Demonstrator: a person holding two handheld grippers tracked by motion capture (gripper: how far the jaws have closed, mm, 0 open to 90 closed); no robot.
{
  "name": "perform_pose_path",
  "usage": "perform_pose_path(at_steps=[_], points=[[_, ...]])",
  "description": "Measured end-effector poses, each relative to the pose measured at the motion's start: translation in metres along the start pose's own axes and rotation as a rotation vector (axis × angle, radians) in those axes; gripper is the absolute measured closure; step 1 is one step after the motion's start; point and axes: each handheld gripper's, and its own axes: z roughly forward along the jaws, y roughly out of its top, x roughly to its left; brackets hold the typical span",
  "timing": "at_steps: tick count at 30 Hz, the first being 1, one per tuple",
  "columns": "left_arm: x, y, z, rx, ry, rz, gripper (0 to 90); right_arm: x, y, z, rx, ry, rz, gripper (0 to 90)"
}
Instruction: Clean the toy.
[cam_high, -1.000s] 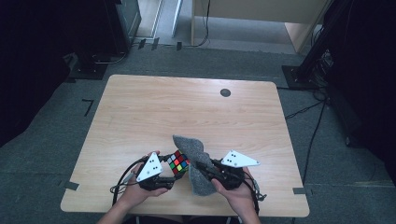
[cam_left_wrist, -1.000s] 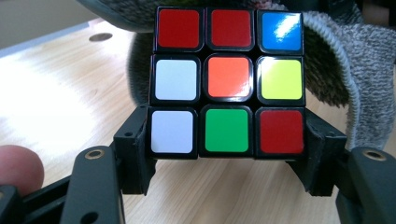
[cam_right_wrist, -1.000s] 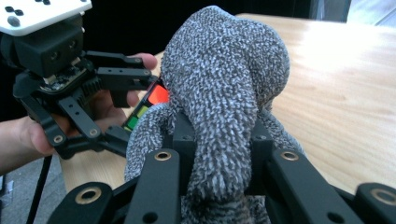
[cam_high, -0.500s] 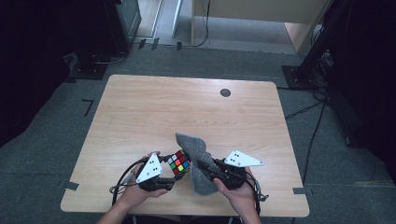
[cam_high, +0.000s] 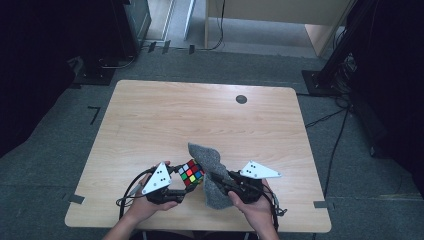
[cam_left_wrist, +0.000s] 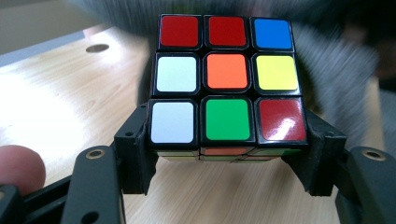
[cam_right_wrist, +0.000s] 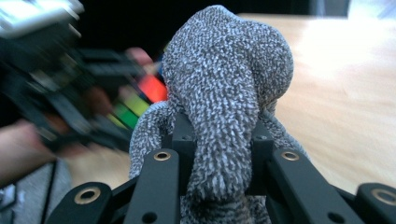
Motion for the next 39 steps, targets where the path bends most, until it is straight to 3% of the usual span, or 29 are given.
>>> perform_pose_path(at_steps=[4, 8, 12, 15, 17, 20, 23, 25, 27, 29, 32, 35, 37, 39], points=[[-0.002, 0.003, -0.002, -0.034, -0.019, -0.016, 34.1, 0.003, 0.001, 0.001, 0.009, 0.03, -0.001, 72.7], [0.003, 0.004, -0.006, -0.042, -0.009, -0.026, 34.1, -0.006, -0.008, 0.006, 0.034, 0.053, 0.059, 72.6], [0.008, 0.003, -0.008, -0.061, -0.007, -0.053, 34.1, -0.011, -0.01, 0.007, 0.063, 0.027, 0.061, 72.5], [0.006, 0.002, -0.007, -0.043, 0.017, -0.032, 34.1, -0.008, -0.004, 0.001, 0.011, 0.022, 0.078, 71.9], [0.004, 0.002, -0.006, -0.042, 0.008, -0.028, 34.1, -0.004, 0.0, -0.004, -0.03, 0.027, 0.076, 71.9], [0.001, 0.004, -0.005, -0.054, -0.005, -0.021, 34.1, 0.001, 0.003, -0.004, -0.037, 0.062, 0.061, 71.9], [0.001, 0.006, -0.007, -0.055, -0.004, -0.016, 34.1, -0.001, -0.003, 0.004, -0.002, 0.086, 0.072, 71.7], [0.003, 0.004, -0.007, -0.048, 0.002, -0.019, 34.1, -0.007, -0.008, 0.008, 0.018, 0.101, 0.112, 71.7], [0.005, 0.002, -0.007, -0.054, -0.004, -0.034, 34.1, -0.011, -0.01, 0.008, 0.062, 0.062, 0.107, 71.9], [0.003, 0.002, -0.006, -0.037, 0.005, -0.008, 34.1, -0.011, -0.007, 0.004, 0.05, 0.042, 0.102, 71.9], [-0.005, 0.001, -0.001, -0.004, 0.001, 0.038, 34.1, -0.003, 0.002, -0.002, -0.012, 0.073, 0.101, 71.8], [-0.009, 0.003, 0.001, -0.01, -0.001, 0.044, 34.1, 0.007, 0.005, 0.0, -0.02, 0.103, 0.068, 71.5], [-0.006, 0.004, -0.002, -0.027, -0.007, 0.024, 34.1, 0.003, 0.004, 0.0, -0.031, 0.125, 0.115, 71.5], [-0.001, 0.005, -0.006, -0.051, -0.012, -0.008, 34.1, -0.005, -0.001, 0.002, -0.006, 0.121, 0.15, 71.6]])
